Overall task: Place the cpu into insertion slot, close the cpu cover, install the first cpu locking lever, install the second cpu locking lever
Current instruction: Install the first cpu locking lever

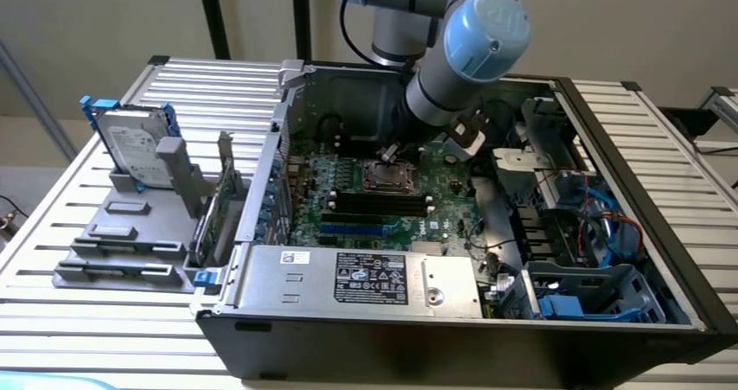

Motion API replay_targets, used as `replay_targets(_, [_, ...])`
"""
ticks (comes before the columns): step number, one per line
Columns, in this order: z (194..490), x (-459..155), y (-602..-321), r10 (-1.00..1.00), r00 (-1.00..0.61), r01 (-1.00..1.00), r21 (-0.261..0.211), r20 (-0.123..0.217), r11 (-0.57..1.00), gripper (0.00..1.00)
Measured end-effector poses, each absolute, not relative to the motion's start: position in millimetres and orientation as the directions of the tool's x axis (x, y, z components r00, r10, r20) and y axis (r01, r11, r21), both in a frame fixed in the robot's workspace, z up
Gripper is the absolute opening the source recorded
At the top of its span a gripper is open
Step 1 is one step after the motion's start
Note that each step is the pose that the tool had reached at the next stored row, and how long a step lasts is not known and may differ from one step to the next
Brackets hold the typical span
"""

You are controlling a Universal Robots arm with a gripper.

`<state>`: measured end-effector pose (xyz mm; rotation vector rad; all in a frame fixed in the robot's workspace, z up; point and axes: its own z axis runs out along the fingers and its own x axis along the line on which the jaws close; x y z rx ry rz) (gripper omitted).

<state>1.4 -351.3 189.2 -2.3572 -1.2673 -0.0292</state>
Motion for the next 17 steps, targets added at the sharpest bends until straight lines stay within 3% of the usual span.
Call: replay_targets(17, [187.4, 6.7, -351.5, 0.785, 0.575, 0.795, -0.385, 0.231, -0.469, 0.11])
